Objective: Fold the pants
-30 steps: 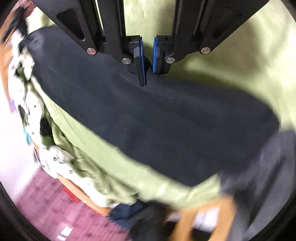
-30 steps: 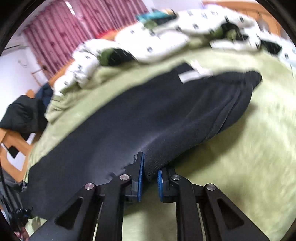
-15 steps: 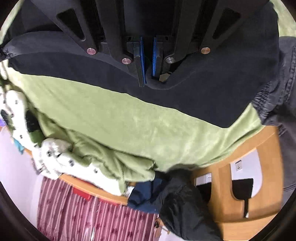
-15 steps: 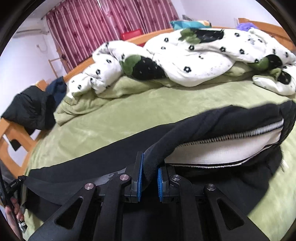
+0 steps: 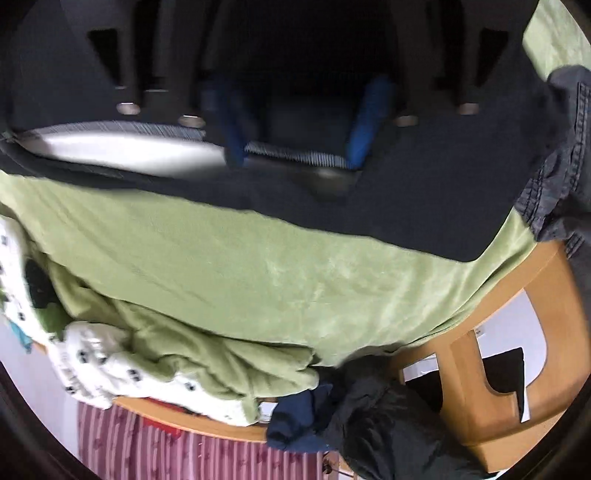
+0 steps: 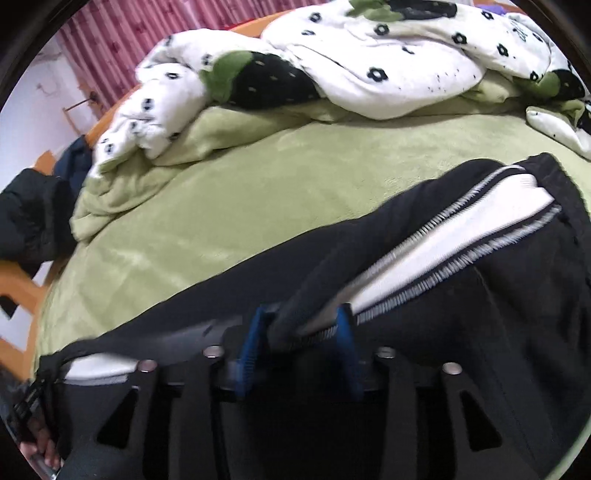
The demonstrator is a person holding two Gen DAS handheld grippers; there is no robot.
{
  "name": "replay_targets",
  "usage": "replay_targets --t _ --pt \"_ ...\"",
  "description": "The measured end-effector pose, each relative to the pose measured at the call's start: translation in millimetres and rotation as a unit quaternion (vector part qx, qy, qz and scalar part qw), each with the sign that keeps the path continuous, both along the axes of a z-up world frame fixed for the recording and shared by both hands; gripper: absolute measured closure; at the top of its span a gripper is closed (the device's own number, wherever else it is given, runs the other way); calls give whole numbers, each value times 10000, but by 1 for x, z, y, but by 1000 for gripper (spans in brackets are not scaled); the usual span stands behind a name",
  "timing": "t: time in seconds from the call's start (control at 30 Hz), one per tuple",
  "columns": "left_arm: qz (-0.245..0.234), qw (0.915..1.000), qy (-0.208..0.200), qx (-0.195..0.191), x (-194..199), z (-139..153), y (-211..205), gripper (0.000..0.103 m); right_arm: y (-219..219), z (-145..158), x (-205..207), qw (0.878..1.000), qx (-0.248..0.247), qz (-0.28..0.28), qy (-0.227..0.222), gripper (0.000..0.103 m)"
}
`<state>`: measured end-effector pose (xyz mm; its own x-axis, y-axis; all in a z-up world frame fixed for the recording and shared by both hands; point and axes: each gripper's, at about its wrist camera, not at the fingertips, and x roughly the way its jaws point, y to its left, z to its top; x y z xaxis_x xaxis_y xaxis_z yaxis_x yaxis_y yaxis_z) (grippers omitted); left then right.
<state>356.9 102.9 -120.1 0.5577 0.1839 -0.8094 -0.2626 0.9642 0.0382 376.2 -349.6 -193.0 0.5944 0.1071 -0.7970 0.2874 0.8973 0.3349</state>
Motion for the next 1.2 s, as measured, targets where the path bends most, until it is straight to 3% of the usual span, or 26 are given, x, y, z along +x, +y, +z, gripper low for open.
replay_targets --t 0.17,0.2,0.3,0.37,0.4,0.47,0.5,0.6,0.7,0.77,0.8,0.83,0.87,0.97,1.1,1.2 --pt "-343 9961 118 -802 -77 16 -7 33 9 25 -77 9978 -482 447 -76 44" --pt "-342 9946 170 -969 -96 14 -6 33 7 25 -95 9971 -599 458 -84 39" --pt "-167 9866 228 -1605 -144 1 4 33 -5 17 -139 9960 -806 379 -68 37" --pt "117 9724 260 -2314 -166 -14 17 33 -23 4 -157 9979 -611 217 -24 37" --pt "343 9589 282 -2804 -176 -25 26 33 -30 -1 -161 9985 -520 142 -66 37" --pt "604 9416 151 -3308 -182 -39 33 34 -51 -17 -166 9994 -314 -65 -92 37" --pt "708 9378 59 -3399 -179 -41 37 34 -57 -23 -162 9997 -185 -134 4 37" --pt "710 9376 -160 -3401 -156 -41 44 34 -82 -42 -151 9977 539 -414 53 37" --pt "989 9407 -273 -3234 -137 -50 54 38 -95 -46 -132 9949 806 -591 -96 37" --pt "1293 9432 -375 -3037 -129 -50 55 49 -100 -50 -114 9946 749 -703 -160 37" --pt "1374 9477 -347 -2859 -123 -51 50 53 -101 -51 -108 9946 677 -766 -155 44" --pt "1451 9534 -299 -2628 -119 -50 48 67 -102 -51 -100 9947 522 -880 -67 55" --pt "1436 9593 -253 -2417 -115 -50 45 76 -104 -50 -97 9940 519 -953 -107 81" --pt "1174 9678 -352 -2198 -121 -41 35 88 -112 -40 -113 9880 850 -1213 -448 87" --pt "907 9701 -272 -2234 -143 -25 29 89 -126 -16 -147 9853 1026 -1187 -680 90" --pt "578 9696 -95 -2375 -177 -13 12 89 -138 1 -187 9846 898 -1336 -684 91"
